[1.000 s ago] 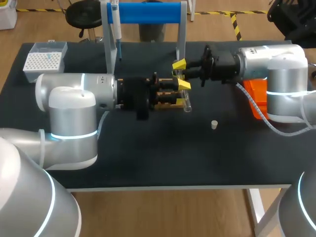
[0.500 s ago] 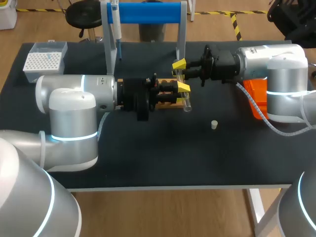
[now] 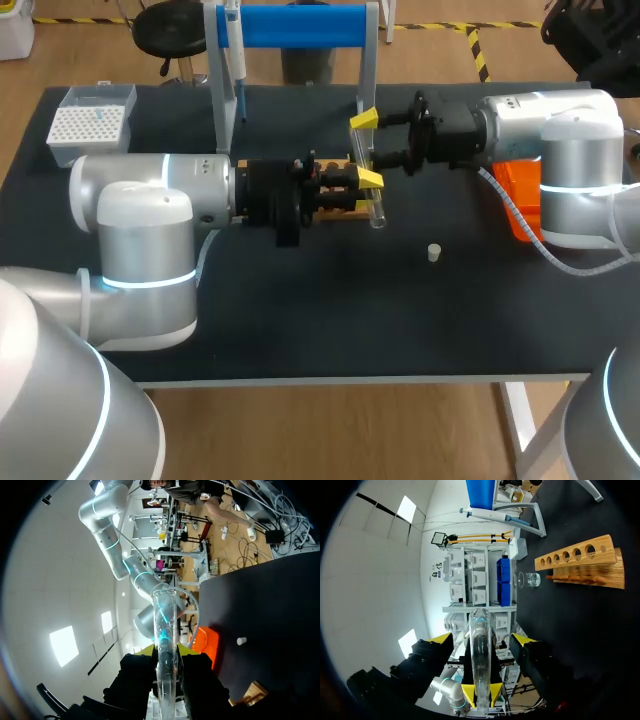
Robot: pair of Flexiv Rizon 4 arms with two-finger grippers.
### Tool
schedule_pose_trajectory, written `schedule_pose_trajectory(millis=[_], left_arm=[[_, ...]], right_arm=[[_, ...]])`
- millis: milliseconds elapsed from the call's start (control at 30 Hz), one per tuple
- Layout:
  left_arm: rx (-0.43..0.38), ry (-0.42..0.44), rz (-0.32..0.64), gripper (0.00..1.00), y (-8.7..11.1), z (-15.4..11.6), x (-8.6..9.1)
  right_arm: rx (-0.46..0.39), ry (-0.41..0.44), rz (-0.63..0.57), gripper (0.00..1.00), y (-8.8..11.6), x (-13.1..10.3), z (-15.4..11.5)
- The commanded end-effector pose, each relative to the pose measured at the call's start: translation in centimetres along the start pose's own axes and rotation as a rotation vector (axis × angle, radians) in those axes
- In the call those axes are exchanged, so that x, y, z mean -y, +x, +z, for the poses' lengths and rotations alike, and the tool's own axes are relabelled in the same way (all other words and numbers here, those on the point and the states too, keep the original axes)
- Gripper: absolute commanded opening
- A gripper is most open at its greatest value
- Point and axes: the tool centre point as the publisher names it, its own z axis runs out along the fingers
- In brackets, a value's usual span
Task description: Invert the test tube, pick up the pipette, mount the tip to pipette, aspirate from beaker and dispense into the tube, eject the tip, return the pipette, and cap with the stopper.
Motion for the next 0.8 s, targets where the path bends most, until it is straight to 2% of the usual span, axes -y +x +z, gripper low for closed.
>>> schedule_pose_trajectory(millis=[33,133,167,233,267,367,667,800], left_arm=[[-0.001,-0.002,0.001,0.00,0.0,0.0,0.1],[-0.001,-0.002,0.001,0.00,0.0,0.0,0.1],[-0.001,-0.002,0.001,0.00,0.0,0.0,0.1],[-0.001,-0.002,0.001,0.00,0.0,0.0,0.1],[-0.001,-0.002,0.001,0.00,0.0,0.0,0.1],[-0.001,-0.002,0.001,0.00,0.0,0.0,0.1],[-0.001,-0.002,0.001,0.00,0.0,0.0,0.1],[-0.001,-0.002,0.001,0.00,0.0,0.0,0.1]], right_arm=[[0.002,-0.004,-0.001,1.00,0.1,0.1,0.0],[0.002,-0.004,-0.001,1.00,0.1,0.1,0.0],[0.087,-0.014,-0.138,1.00,0.4,0.5,0.0],[0.316,-0.054,-0.472,1.00,0.8,1.2,-0.1],[0.340,-0.045,-0.534,1.00,0.8,1.6,-0.3],[0.395,-0.043,-0.678,1.00,1.0,2.3,-1.1],[0.451,-0.111,-0.912,1.00,1.7,2.3,-5.0],[0.496,-0.122,-1.030,1.00,1.2,2.5,-6.1]])
